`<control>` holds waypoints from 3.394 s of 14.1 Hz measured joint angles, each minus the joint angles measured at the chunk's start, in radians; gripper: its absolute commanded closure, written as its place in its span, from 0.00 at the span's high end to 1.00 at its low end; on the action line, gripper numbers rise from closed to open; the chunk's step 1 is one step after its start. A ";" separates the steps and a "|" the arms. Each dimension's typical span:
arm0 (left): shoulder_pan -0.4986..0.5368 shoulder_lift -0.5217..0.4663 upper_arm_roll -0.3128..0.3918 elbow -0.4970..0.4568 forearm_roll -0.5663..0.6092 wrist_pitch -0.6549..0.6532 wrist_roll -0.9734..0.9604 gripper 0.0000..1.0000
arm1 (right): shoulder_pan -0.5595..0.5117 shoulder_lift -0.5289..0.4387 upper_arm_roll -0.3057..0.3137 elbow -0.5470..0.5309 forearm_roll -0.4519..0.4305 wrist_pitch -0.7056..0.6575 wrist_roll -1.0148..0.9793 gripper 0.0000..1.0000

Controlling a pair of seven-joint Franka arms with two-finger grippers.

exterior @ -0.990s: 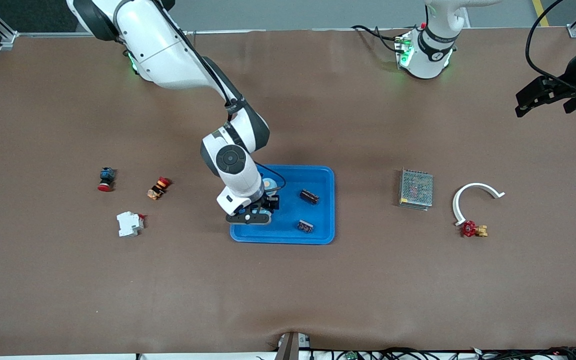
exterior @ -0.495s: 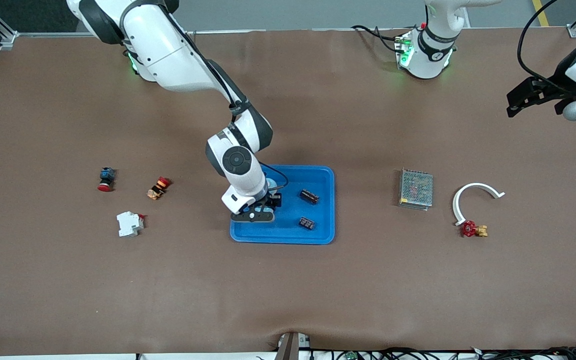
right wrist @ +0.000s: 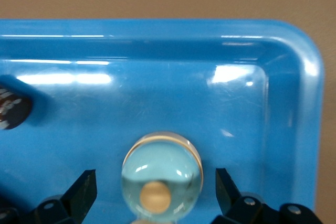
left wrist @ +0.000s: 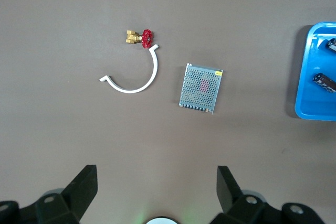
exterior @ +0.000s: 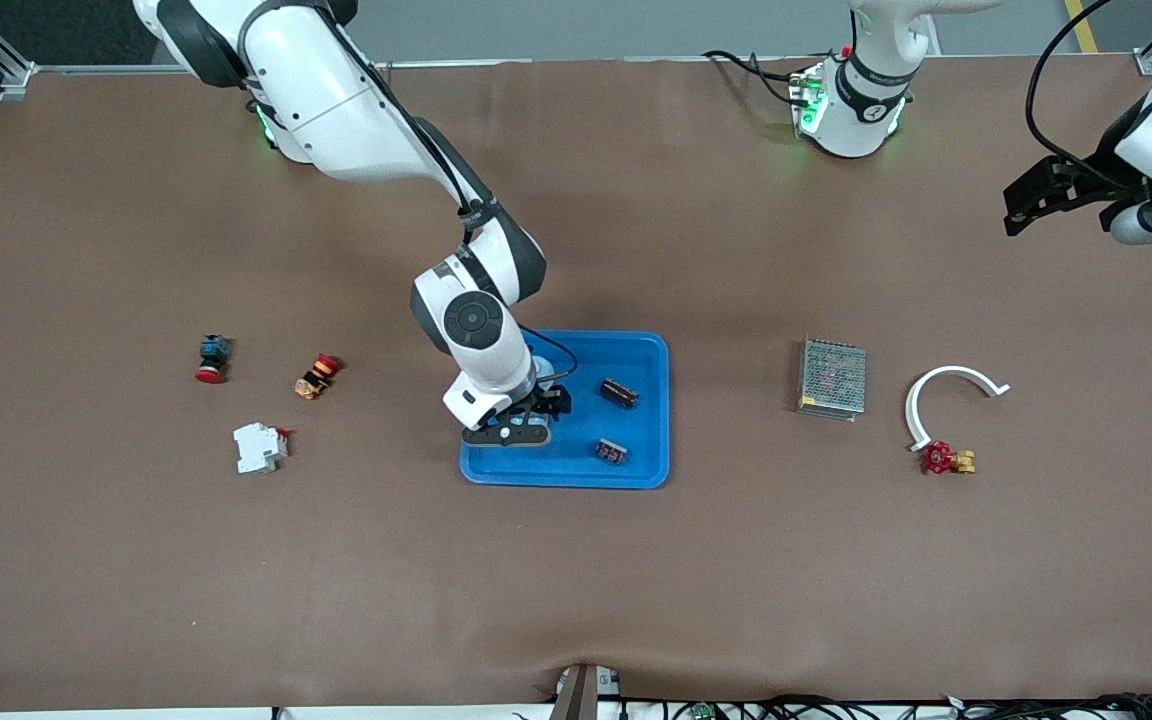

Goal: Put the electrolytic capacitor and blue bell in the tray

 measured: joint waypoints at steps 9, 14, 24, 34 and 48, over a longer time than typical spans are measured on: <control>0.001 0.004 0.001 -0.002 0.000 0.003 -0.001 1.00 | -0.001 -0.412 -0.008 -0.015 0.000 -0.532 -0.072 1.00; 0.001 0.004 0.001 -0.003 0.000 0.003 -0.002 1.00 | -0.026 -0.650 -0.017 -0.166 0.000 -0.616 -0.136 1.00; 0.001 0.004 0.001 -0.003 0.000 0.003 -0.002 1.00 | -0.305 -0.848 -0.023 -0.204 -0.002 -0.825 -0.466 1.00; 0.006 0.003 0.003 -0.002 0.000 0.002 -0.001 1.00 | -0.739 -0.855 0.045 -0.194 -0.052 -0.769 -0.670 1.00; 0.006 -0.008 0.003 0.029 0.000 -0.008 0.001 1.00 | -0.721 -0.835 -0.022 -0.170 -0.046 -0.738 -0.668 1.00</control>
